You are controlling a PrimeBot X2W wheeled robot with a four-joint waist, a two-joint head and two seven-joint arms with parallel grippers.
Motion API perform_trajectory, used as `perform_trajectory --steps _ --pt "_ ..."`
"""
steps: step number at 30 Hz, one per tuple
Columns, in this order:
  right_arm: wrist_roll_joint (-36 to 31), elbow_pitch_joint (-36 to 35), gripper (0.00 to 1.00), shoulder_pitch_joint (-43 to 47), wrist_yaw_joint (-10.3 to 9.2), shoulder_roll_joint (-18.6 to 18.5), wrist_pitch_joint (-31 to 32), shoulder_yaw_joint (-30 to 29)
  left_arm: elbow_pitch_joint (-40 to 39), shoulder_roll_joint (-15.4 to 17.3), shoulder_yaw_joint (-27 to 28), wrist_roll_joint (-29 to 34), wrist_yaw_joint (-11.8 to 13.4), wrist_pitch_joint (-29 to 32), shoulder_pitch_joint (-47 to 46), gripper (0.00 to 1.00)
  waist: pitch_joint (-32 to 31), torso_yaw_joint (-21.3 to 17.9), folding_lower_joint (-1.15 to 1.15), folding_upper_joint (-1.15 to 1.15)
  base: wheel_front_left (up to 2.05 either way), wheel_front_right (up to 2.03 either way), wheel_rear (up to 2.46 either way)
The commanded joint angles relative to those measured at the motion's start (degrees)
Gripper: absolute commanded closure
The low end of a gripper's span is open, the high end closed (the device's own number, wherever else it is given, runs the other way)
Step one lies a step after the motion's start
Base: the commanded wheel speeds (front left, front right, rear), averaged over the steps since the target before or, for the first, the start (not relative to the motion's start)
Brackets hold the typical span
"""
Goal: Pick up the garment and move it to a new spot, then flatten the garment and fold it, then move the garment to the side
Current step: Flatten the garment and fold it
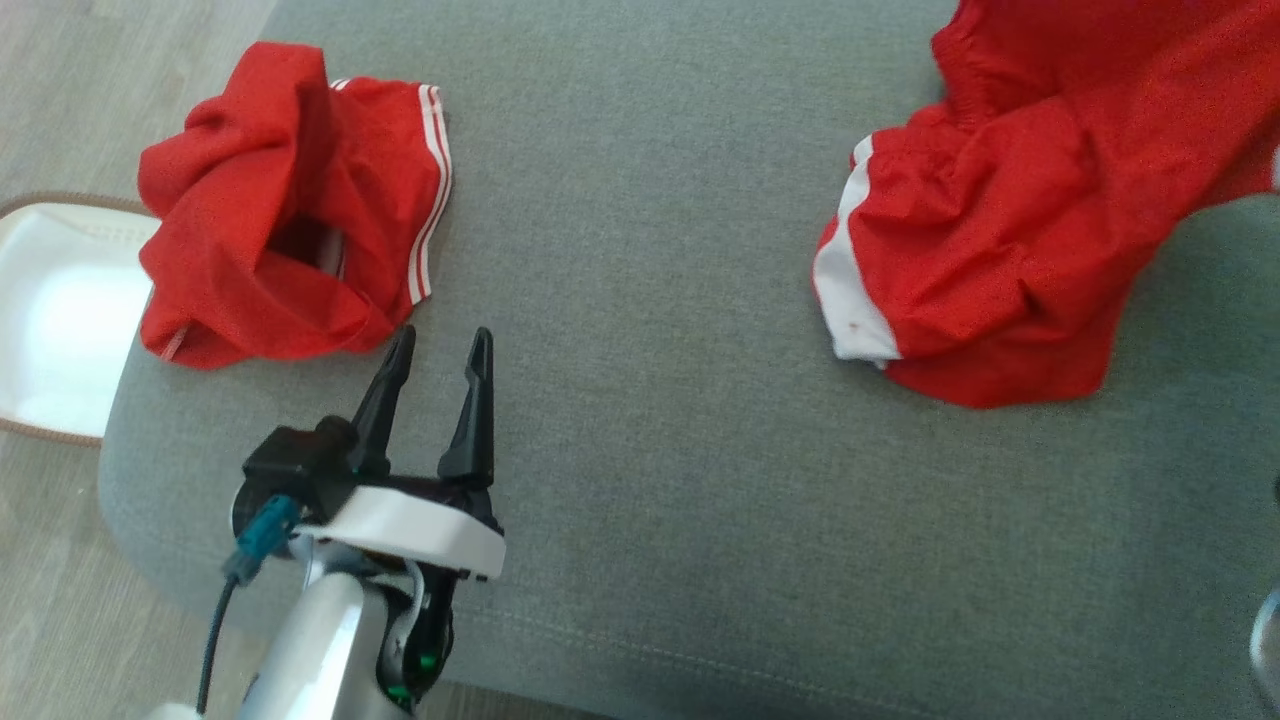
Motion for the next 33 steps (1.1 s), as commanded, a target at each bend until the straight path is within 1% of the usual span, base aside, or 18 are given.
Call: perform_trajectory --steps 1,6,7,8,10,16,22,27,28,33 --pt "-1.6 -1.0 1.0 -3.5 -0.04 -1.2 -0.8 -0.3 -1.6 0.3 1.7 -0.2 -0.2 -0.3 -2.9 0.0 0.5 0.5 0.0 0.0 0.0 0.0 0.0" --pt "-6.0 1.8 1.0 -7.3 -0.04 -1.3 -2.5 -3.6 -1.5 0.3 1.2 -0.4 -0.3 -0.3 -3.4 0.0 1.1 1.2 0.0 0.0 0.0 0.0 0.0" --pt "-7.1 2.7 0.16 -7.7 -0.04 -1.2 -2.4 -3.7 -1.5 0.3 1.1 -0.5 -0.3 -0.3 -3.5 0.0 1.2 1.3 0.0 0.0 0.0 0.0 0.0" --pt "-8.1 3.8 0.0 -7.8 -0.04 -1.1 -1.9 -3.7 -1.5 0.3 1.1 -0.5 -0.3 -0.3 -3.5 0.0 1.2 1.3 0.0 0.0 0.0 0.0 0.0" --pt "-9.1 6.3 0.0 -8.1 -0.04 -0.5 -1.5 -3.5 -1.4 0.3 1.1 -0.5 -0.2 -0.3 -3.5 0.0 1.0 1.2 0.0 0.0 0.0 0.0 0.0" --pt "-9.4 10.6 0.0 -6.9 -0.04 2.2 -3.8 -3.7 -1.4 0.3 1.8 -0.5 0.2 -0.3 -2.8 0.0 -0.4 -0.8 0.0 0.0 0.0 0.0 0.0" --pt "-6.8 13.0 0.0 -4.1 -0.04 5.5 -6.5 -1.3 -1.6 0.3 3.2 0.3 0.2 -0.3 -2.4 0.0 -3.3 -3.9 0.0 0.0 0.0 0.0 0.0" --pt "-1.3 10.1 0.0 0.5 -0.04 9.0 -7.6 2.0 -1.9 0.3 4.0 0.9 0.3 -0.3 -1.2 0.0 -6.3 -6.4 0.0 0.0 0.0 0.0 0.0" --pt "-1.3 10.1 0.0 0.5 -0.04 9.0 -7.6 2.0 -1.9 0.3 4.0 0.9 0.3 -0.3 -1.2 0.0 -6.3 -6.4 0.0 0.0 0.0 0.0 0.0" --pt "6.2 0.6 0.0 10.2 -0.04 11.0 -7.7 8.3 -2.1 0.3 4.4 1.6 0.3 -0.3 0.2 0.0 -8.5 -8.0 0.0 0.0 0.0 0.0 0.0"
